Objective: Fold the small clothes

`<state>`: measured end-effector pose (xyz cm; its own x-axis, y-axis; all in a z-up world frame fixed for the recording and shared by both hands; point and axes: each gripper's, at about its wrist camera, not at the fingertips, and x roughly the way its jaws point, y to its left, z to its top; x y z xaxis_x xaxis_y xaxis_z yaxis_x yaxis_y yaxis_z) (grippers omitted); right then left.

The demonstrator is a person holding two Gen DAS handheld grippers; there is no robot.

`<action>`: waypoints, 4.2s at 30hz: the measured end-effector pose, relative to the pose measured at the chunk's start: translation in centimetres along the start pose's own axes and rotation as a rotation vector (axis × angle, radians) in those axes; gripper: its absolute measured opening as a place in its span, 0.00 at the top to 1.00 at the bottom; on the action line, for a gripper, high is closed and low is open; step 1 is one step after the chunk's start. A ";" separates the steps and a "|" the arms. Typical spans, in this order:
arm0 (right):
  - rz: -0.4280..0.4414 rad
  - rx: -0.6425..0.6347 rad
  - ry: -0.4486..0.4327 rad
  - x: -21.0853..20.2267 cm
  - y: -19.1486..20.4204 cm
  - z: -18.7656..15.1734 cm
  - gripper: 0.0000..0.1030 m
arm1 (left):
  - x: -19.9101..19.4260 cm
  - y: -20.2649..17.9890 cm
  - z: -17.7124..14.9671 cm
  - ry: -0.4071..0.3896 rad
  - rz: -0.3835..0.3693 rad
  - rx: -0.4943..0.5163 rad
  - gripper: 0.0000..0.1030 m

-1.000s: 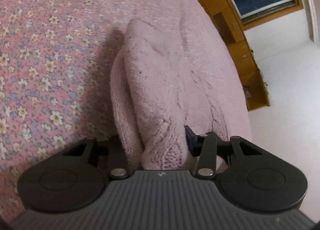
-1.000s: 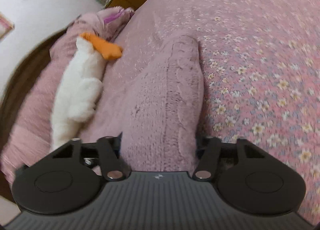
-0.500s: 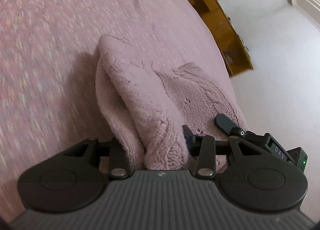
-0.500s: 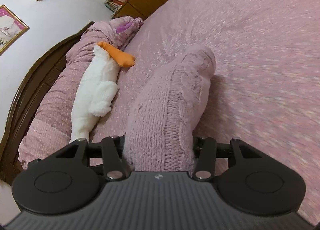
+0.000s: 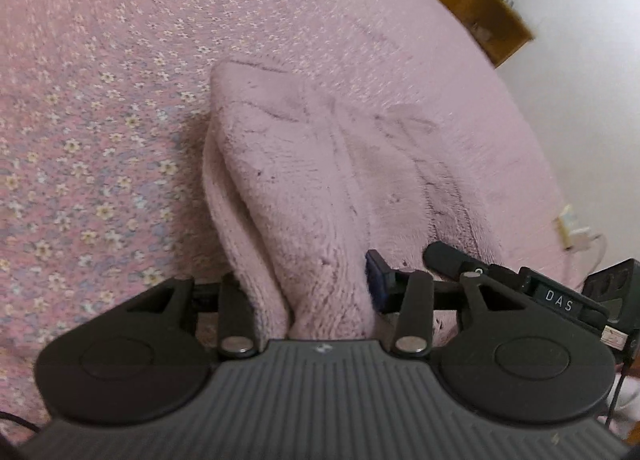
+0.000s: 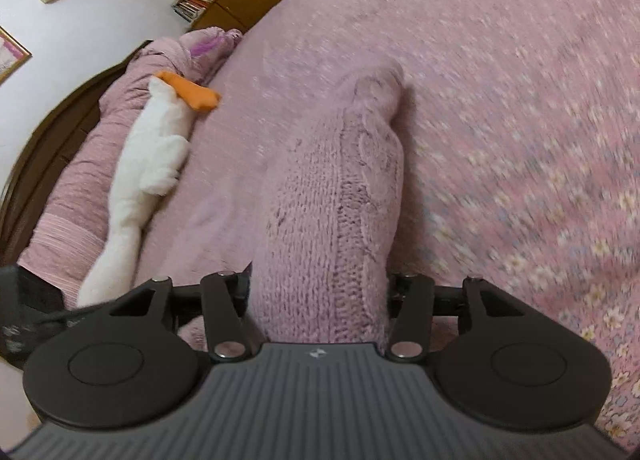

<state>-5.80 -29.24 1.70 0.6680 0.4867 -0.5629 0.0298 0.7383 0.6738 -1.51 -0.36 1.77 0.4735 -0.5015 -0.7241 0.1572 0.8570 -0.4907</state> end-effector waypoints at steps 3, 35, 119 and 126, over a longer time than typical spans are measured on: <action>0.006 0.030 0.012 0.6 -0.9 -0.5 0.38 | 0.2 -0.1 -0.5 -0.007 0.032 0.007 0.52; -0.228 -0.450 -0.186 -7.7 5.2 -10.6 0.00 | -3.0 -4.0 -6.8 -0.111 0.353 0.175 0.27; -0.342 -0.377 -0.081 -4.3 3.2 -11.1 0.00 | -0.5 -3.7 -7.7 -0.091 0.474 0.163 0.27; -0.342 -0.377 -0.080 -4.4 3.2 -11.2 0.00 | -0.5 -3.7 -7.7 -0.091 0.473 0.164 0.27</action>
<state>-16.96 -23.75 0.93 0.7224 0.1613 -0.6724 -0.0035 0.9733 0.2297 -9.04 -4.23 0.20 0.5984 -0.0475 -0.7998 0.0373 0.9988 -0.0315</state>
